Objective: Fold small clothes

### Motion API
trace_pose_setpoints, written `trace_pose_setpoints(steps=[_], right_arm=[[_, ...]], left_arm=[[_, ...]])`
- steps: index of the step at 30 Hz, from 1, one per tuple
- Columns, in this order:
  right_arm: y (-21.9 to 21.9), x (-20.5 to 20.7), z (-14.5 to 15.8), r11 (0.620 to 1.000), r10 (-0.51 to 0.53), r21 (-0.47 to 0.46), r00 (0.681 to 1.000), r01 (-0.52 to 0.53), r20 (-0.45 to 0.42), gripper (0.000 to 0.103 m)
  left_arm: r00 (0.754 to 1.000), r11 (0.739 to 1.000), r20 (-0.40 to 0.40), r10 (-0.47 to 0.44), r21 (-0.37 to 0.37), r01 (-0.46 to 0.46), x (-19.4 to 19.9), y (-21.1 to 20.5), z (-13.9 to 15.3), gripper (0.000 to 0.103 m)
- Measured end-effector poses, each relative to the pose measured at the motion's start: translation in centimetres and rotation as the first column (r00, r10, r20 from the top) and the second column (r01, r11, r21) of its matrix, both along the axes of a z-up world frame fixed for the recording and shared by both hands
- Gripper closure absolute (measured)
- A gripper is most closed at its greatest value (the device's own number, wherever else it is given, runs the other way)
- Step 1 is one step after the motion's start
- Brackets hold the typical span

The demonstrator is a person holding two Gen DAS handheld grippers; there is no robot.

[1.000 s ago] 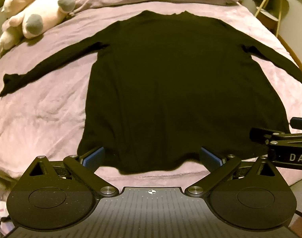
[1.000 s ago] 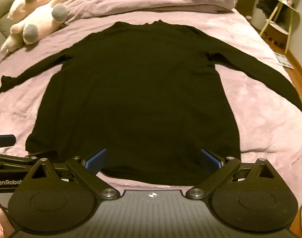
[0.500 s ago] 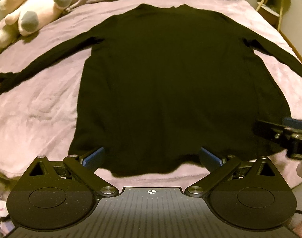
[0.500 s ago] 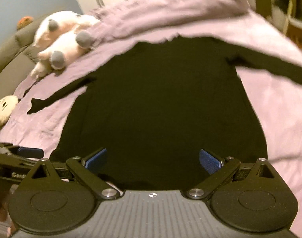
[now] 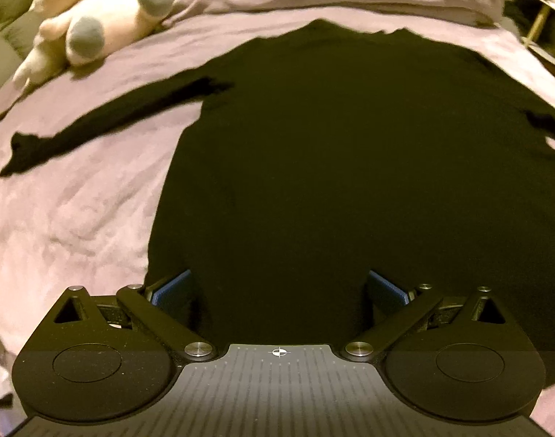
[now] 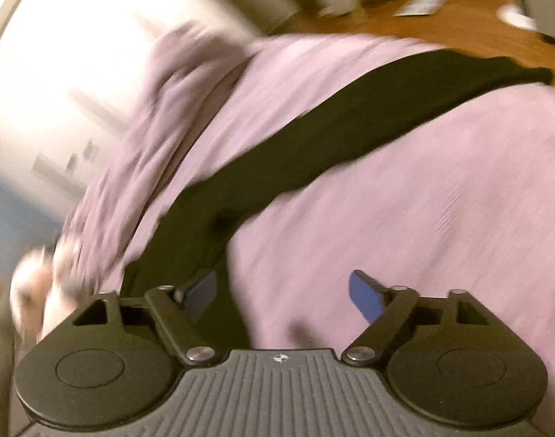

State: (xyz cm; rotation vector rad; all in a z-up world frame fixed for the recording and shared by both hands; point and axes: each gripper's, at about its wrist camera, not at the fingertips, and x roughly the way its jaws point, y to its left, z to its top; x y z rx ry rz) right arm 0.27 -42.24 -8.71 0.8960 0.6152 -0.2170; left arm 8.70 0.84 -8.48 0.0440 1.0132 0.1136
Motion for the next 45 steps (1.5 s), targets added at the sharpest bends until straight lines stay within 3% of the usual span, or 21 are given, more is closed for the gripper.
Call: trace_pose_setpoints(steps=[2, 6, 8, 17, 23, 28, 30, 32, 34, 35, 36, 37, 39, 42, 43, 44, 45], right_arm=[[-3.3, 0.3, -1.1, 0.994, -0.104, 0.03, 0.995, 0.104, -0.001, 0.052], [-6.9, 0.8, -3.5, 0.961, -0.232, 0.154, 0.973, 0.228, 0.008, 0.058], [-7.8, 1.3, -4.4, 0.951, -0.266, 0.164, 0.964, 0.261, 0.006, 0.071], [-12.5, -0.7, -5.7, 0.851, -0.473, 0.278, 0.88, 0.446, 0.038, 0.074], [-14.0, 0.3, -5.7, 0.827, -0.527, 0.238, 0.849, 0.509, 0.015, 0.085], [-13.7, 2.3, -3.8, 0.861, -0.506, 0.045, 0.862, 0.506, -0.011, 0.089], [-11.9, 3.4, -1.4, 0.882, -0.46, -0.106, 0.888, 0.46, 0.022, 0.09], [-8.0, 5.5, 1.6, 0.896, -0.328, -0.291, 0.942, 0.335, 0.075, 0.09], [-2.8, 7.3, 4.1, 0.871, -0.142, -0.458, 0.983, 0.18, 0.117, 0.09], [0.5, 8.1, 5.3, 0.84, -0.015, -0.536, 0.991, 0.083, 0.13, 0.09], [4.2, 8.8, 6.2, 0.796, 0.129, -0.604, 0.983, -0.023, 0.132, 0.09], [7.7, 9.1, 6.8, 0.747, 0.27, -0.654, 0.955, -0.124, 0.127, 0.09], [14.3, 9.6, 6.6, 0.646, 0.517, -0.689, 0.853, -0.328, 0.078, 0.079], [20.0, 9.9, 4.7, 0.556, 0.697, -0.626, 0.717, -0.547, -0.007, 0.054], [21.1, 9.8, 4.1, 0.528, 0.722, -0.623, 0.692, -0.578, -0.03, 0.054], [21.5, 9.4, 3.5, 0.526, 0.716, -0.629, 0.697, -0.573, -0.038, 0.054], [20.8, 9.1, 3.0, 0.566, 0.678, -0.619, 0.735, -0.545, -0.026, 0.054]], left_arm=[[1.0, 1.0, -0.025, 0.019, 0.004, -0.019, 0.3, 0.3, -0.8, 0.0], [0.999, 0.997, -0.01, 0.045, -0.055, -0.046, 0.1, 1.2, -1.6, 0.0], [0.999, 0.996, -0.01, 0.053, -0.076, -0.054, 0.0, 1.5, -1.9, 0.0], [0.999, 0.991, -0.014, 0.051, -0.12, -0.053, -0.2, 2.1, -2.5, 0.0], [0.999, 0.99, -0.019, 0.046, -0.133, -0.048, -0.1, 2.2, -2.5, 0.0], [0.999, 0.987, -0.024, 0.033, -0.159, -0.036, 0.0, 2.8, -2.4, 0.0], [0.999, 0.987, -0.03, 0.028, -0.16, -0.033, 0.1, 2.8, -2.0, 0.0], [0.999, 0.985, -0.027, 0.022, -0.172, -0.027, 0.2, 2.9, -1.6, 0.0], [1.0, 0.977, -0.008, 0.009, -0.211, -0.01, 0.1, 3.1, -1.0, 0.0], [1.0, 0.971, 0.008, 0.002, -0.237, 0.0, 0.2, 3.2, -0.6, 0.0], [1.0, 0.967, 0.023, -0.004, -0.256, 0.009, 0.2, 3.3, -0.2, 0.0], [0.999, 0.962, 0.038, -0.01, -0.271, 0.02, 0.4, 3.4, 0.1, 0.0], [0.997, 0.956, 0.069, -0.019, -0.292, 0.038, 0.8, 3.6, 0.9, 0.0], [0.993, 0.948, 0.109, -0.039, -0.311, 0.071, 1.4, 3.8, 2.0, 0.0], [0.992, 0.947, 0.119, -0.044, -0.312, 0.079, 1.6, 3.9, 2.2, 0.0], [0.991, 0.947, 0.123, -0.046, -0.31, 0.082, 1.8, 4.0, 2.3, 0.0], [0.991, 0.948, 0.122, -0.047, -0.308, 0.083, 1.9, 4.0, 2.1, 0.0]])
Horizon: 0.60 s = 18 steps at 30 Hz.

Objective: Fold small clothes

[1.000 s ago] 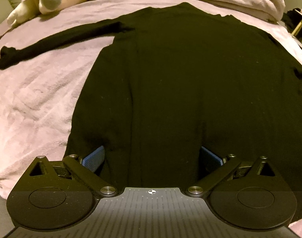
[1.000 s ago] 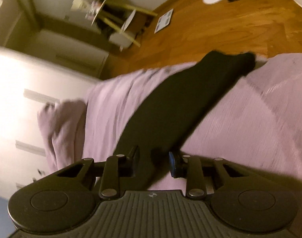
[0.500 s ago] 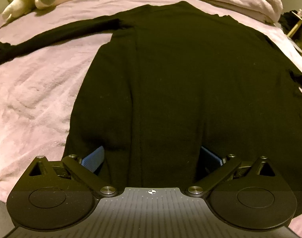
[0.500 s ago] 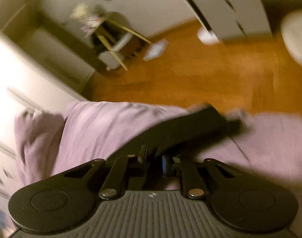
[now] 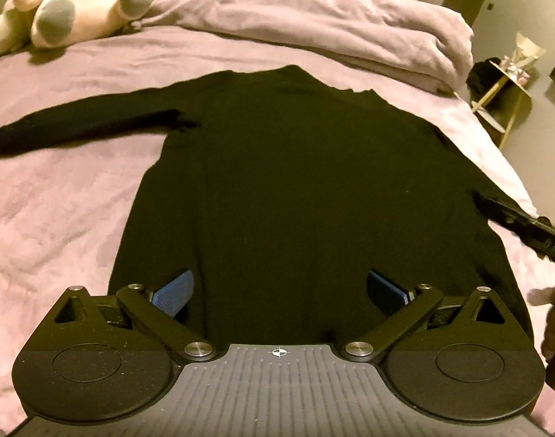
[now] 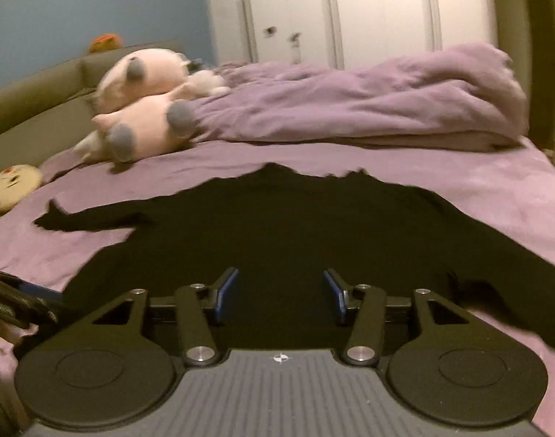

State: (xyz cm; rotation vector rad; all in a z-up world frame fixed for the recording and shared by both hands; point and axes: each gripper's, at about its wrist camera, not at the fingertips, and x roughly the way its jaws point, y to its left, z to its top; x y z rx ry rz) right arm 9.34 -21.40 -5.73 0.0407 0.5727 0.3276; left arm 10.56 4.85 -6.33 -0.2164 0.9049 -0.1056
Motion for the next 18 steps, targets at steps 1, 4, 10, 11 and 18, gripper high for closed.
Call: trace_pose_setpoints(steps=[1, 4, 10, 11, 18], right_arm=[[-1.6, 0.0, -0.4, 0.996, -0.075, 0.045, 0.997, 0.075, -0.021, 0.054], [-10.2, -0.5, -1.2, 0.876, -0.369, 0.276, 0.919, 0.395, -0.142, 0.054], [-25.7, -6.4, -3.6, 0.464, -0.704, 0.472, 0.635, 0.75, -0.318, 0.054], [-27.5, -7.1, -4.2, 0.395, -0.709, 0.509, 0.606, 0.765, -0.36, 0.054], [-32.6, -9.0, -8.5, 0.105, -0.704, 0.656, 0.521, 0.747, -0.482, 0.06]], left_arm=[[1.0, 1.0, -0.004, 0.003, 0.002, -0.003, 0.1, 0.1, -0.2, 0.0], [0.999, 1.0, -0.043, 0.029, 0.001, -0.029, 0.1, 0.1, -1.5, 0.0], [0.995, 0.998, -0.079, 0.062, 0.008, -0.062, -0.7, -0.4, -3.1, 0.0], [0.995, 0.998, -0.084, 0.06, 0.021, -0.059, -0.6, -0.7, -3.0, 0.0], [0.994, 0.999, -0.095, 0.049, 0.025, -0.047, -0.4, -1.4, -2.6, 0.0]])
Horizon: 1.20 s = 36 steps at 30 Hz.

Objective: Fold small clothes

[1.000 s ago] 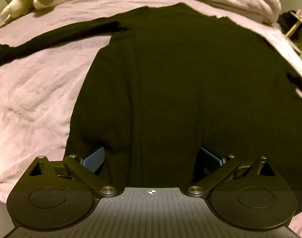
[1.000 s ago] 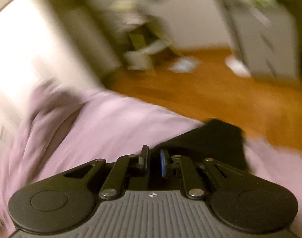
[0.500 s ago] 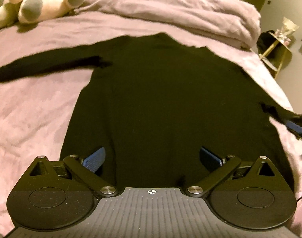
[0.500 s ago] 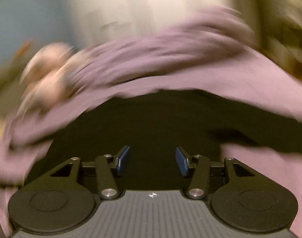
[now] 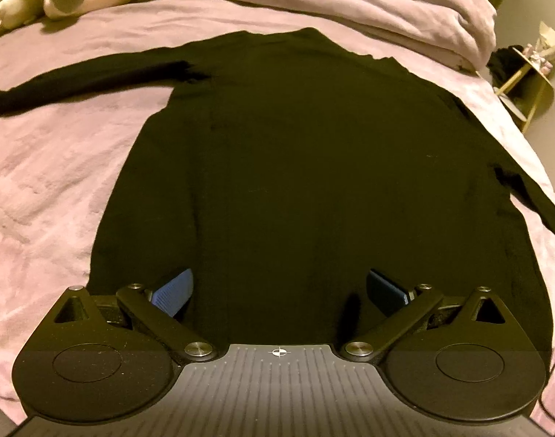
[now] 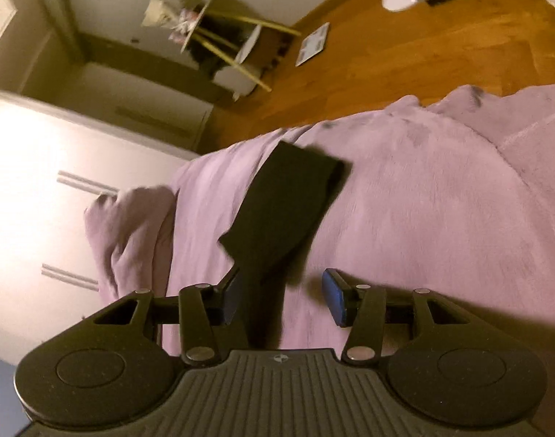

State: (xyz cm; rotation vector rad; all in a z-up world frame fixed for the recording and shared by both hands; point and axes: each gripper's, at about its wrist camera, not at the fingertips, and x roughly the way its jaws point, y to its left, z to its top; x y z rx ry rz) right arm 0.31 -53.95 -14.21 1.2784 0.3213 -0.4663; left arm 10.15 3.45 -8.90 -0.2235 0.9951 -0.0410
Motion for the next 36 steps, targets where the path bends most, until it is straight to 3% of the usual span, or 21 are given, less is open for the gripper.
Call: trace_pose_setpoints(steps=[3, 5, 8, 11, 14, 16, 19, 21, 22, 23, 24, 29, 31, 33, 35, 36], right_arm=[[-0.8, 1.8, -0.6, 0.999, -0.029, 0.014, 1.0, 0.029, 0.01, 0.07], [-1.4, 3.7, -0.6, 0.998, -0.048, 0.032, 0.999, 0.047, 0.015, 0.094], [-2.0, 4.2, -0.1, 0.998, -0.056, -0.01, 0.998, 0.056, 0.002, 0.1], [0.6, 5.3, 5.1, 0.97, 0.029, -0.242, 1.0, -0.027, 0.005, 0.1], [6.6, 8.6, 10.7, 0.841, 0.256, -0.491, 0.967, -0.227, -0.008, 0.1], [12.5, 10.6, 13.6, 0.7, 0.473, -0.601, 0.881, -0.386, -0.014, 0.1], [21.7, 12.4, 15.1, 0.476, 0.733, -0.675, 0.679, -0.564, -0.05, 0.098], [26.5, 13.4, 14.6, 0.344, 0.825, -0.666, 0.552, -0.662, -0.122, 0.086], [28.1, 13.6, 13.8, 0.319, 0.843, -0.648, 0.52, -0.692, -0.14, 0.074], [28.8, 13.5, 13.1, 0.323, 0.846, -0.63, 0.514, -0.707, -0.143, 0.067], [29.1, 13.5, 12.2, 0.346, 0.842, -0.602, 0.522, -0.719, -0.139, 0.068], [26.6, 11.7, 7.5, 0.497, 0.753, -0.46, 0.629, -0.736, -0.193, 0.067], [25.8, 10.3, 6.6, 0.536, 0.726, -0.421, 0.654, -0.732, -0.212, 0.067], [24.6, 9.0, 5.4, 0.575, 0.706, -0.383, 0.675, -0.723, -0.213, 0.067], [23.7, 7.4, 4.7, 0.608, 0.691, -0.351, 0.692, -0.713, -0.208, 0.067], [23.4, 6.9, 4.1, 0.617, 0.686, -0.343, 0.698, -0.708, -0.207, 0.067]], left_arm=[[1.0, 1.0, -0.005, -0.001, 0.007, 0.001, -0.3, -0.2, 0.0, 0.0], [1.0, 1.0, -0.009, 0.002, 0.007, -0.002, -0.5, 0.0, 0.0, 0.0], [1.0, 1.0, -0.002, 0.014, 0.002, -0.014, -0.6, 0.4, 0.3, 0.0], [0.999, 0.999, 0.027, 0.042, 0.006, -0.042, -0.5, 0.8, 0.7, 0.0], [0.994, 0.996, 0.076, 0.08, -0.032, -0.077, -0.4, 1.2, 1.4, 0.0], [0.989, 0.993, 0.107, 0.098, -0.07, -0.091, -0.2, 1.5, 2.0, 0.0], [0.986, 0.992, 0.135, 0.095, -0.099, -0.081, 0.6, 1.8, 3.0, 0.0], [0.984, 0.992, 0.156, 0.08, -0.11, -0.063, 1.3, 1.9, 3.5, 0.0], [0.984, 0.991, 0.163, 0.071, -0.12, -0.052, 1.6, 2.0, 3.7, 0.0], [0.985, 0.99, 0.164, 0.055, -0.137, -0.033, 2.2, 2.0, 3.8, 0.0], [0.986, 0.988, 0.162, 0.04, -0.155, -0.014, 2.7, 2.0, 3.8, 0.0], [0.985, 0.965, 0.163, -0.055, -0.243, 0.094, 6.8, 0.1, 3.0, 0.0], [0.985, 0.948, 0.153, -0.081, -0.292, 0.124, 8.5, -1.0, 2.3, 0.0], [0.99, 0.925, 0.104, -0.098, -0.357, 0.129, 10.4, -2.1, 1.0, 0.006], [0.993, 0.904, 0.054, -0.1, -0.413, 0.114, 11.9, -3.0, -0.2, 0.026], [0.995, 0.899, 0.022, -0.101, -0.427, 0.101, 12.5, -3.4, -0.8, 0.028]])
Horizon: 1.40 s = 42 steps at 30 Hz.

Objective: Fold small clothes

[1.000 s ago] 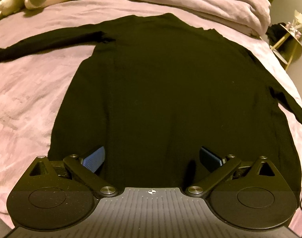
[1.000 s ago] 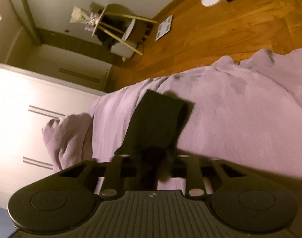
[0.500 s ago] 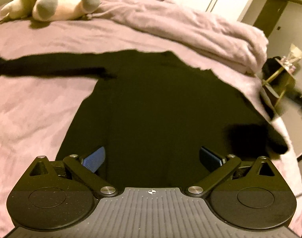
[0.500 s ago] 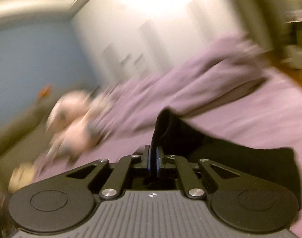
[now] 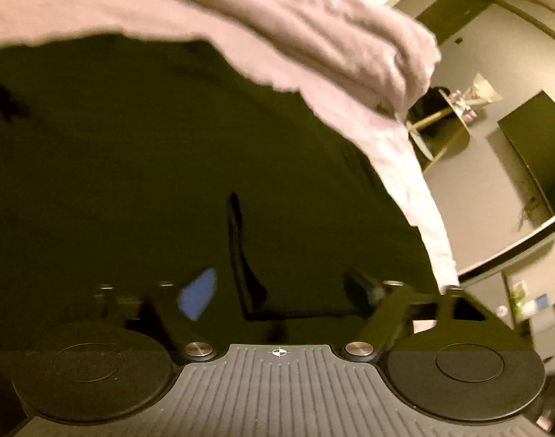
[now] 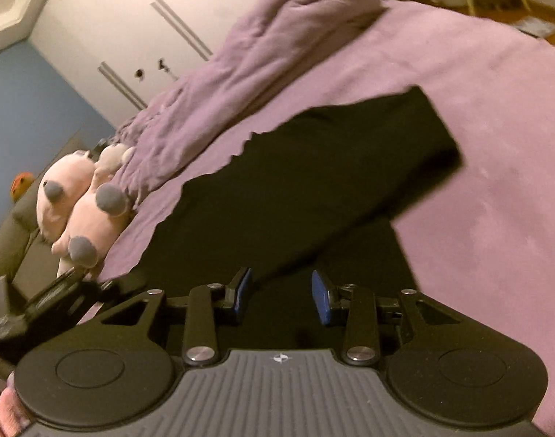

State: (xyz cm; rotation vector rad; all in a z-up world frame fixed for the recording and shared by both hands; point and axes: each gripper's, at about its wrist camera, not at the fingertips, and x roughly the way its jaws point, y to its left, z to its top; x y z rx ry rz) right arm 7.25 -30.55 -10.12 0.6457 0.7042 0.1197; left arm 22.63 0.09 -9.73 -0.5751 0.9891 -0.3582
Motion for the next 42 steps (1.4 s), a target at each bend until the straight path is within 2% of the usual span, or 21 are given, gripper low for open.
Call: trace_pose_setpoints(steps=[3, 5, 9, 11, 13, 15, 16, 18, 23, 25, 27, 33, 38, 42], right_arm=[[-0.8, -0.9, -0.4, 1.0, -0.017, 0.013, 1.0, 0.017, -0.01, 0.067], [-1.3, -1.4, -0.4, 1.0, -0.02, 0.02, 1.0, 0.021, -0.005, 0.067], [-1.7, -1.7, -0.3, 0.999, -0.026, 0.037, 1.0, 0.026, -0.001, 0.067], [-1.8, -1.7, -0.3, 0.998, -0.03, 0.049, 1.0, 0.03, -0.003, 0.067], [-1.7, -1.6, -0.5, 0.998, -0.032, 0.061, 0.999, 0.032, -0.007, 0.067], [-1.6, -1.5, -0.4, 0.997, -0.031, 0.067, 0.999, 0.032, -0.008, 0.067], [-1.4, -1.5, -0.4, 0.997, -0.029, 0.071, 1.0, 0.03, -0.007, 0.067], [-1.2, -1.3, -0.3, 0.997, -0.024, 0.074, 1.0, 0.024, -0.005, 0.067], [-0.8, -0.2, 0.0, 0.996, -0.017, 0.083, 1.0, 0.018, -0.006, 0.067], [-0.6, 0.6, 0.0, 0.997, -0.015, 0.082, 1.0, 0.015, -0.001, 0.067], [-0.3, 1.6, 0.1, 0.996, -0.012, 0.083, 1.0, 0.012, 0.007, 0.067], [0.6, 5.0, -0.1, 0.994, -0.016, 0.112, 1.0, 0.015, 0.011, 0.067], [0.5, 7.5, -1.2, 0.988, -0.062, 0.144, 0.998, 0.063, -0.013, 0.067], [-0.5, 8.7, -2.2, 0.971, -0.12, 0.203, 0.992, 0.123, -0.029, 0.067]], left_arm=[[0.999, 1.0, -0.053, -0.001, -0.017, 0.0, 0.9, -0.7, -1.3, 0.029], [0.997, 1.0, -0.073, 0.011, -0.02, -0.013, 1.1, -0.8, -1.9, 0.035], [0.995, 0.998, -0.092, 0.031, -0.058, -0.036, 1.2, -0.2, -2.3, 0.039], [0.995, 0.997, -0.1, 0.022, -0.071, -0.029, 1.5, -0.3, -2.5, 0.054], [0.993, 0.997, -0.115, 0.026, -0.071, -0.034, 1.9, -0.4, -2.8, 0.065], [0.993, 0.997, -0.114, 0.024, -0.071, -0.032, 2.4, -0.6, -2.9, 0.084], [0.993, 0.997, -0.118, 0.022, -0.065, -0.03, 2.6, -0.6, -3.0, 0.098], [0.995, 0.998, -0.094, 0.018, -0.059, -0.023, 2.8, -0.4, -2.4, 0.098], [0.995, 1.0, 0.096, -0.004, 0.004, 0.004, 2.8, 1.3, 2.5, 0.098], [0.987, 0.997, 0.158, 0.007, 0.07, -0.018, 3.0, 3.0, 4.2, 0.098], [0.979, 0.984, 0.203, 0.023, 0.169, -0.058, 3.2, 4.6, 5.1, 0.098], [0.969, 0.922, 0.206, 0.137, 0.332, -0.201, 3.5, 10.1, 3.5, 0.098], [0.965, 0.903, 0.177, 0.194, 0.353, -0.246, 3.4, 12.4, 1.9, 0.098], [0.958, 0.91, 0.192, 0.215, 0.315, -0.268, 3.3, 13.6, 2.1, 0.098]])
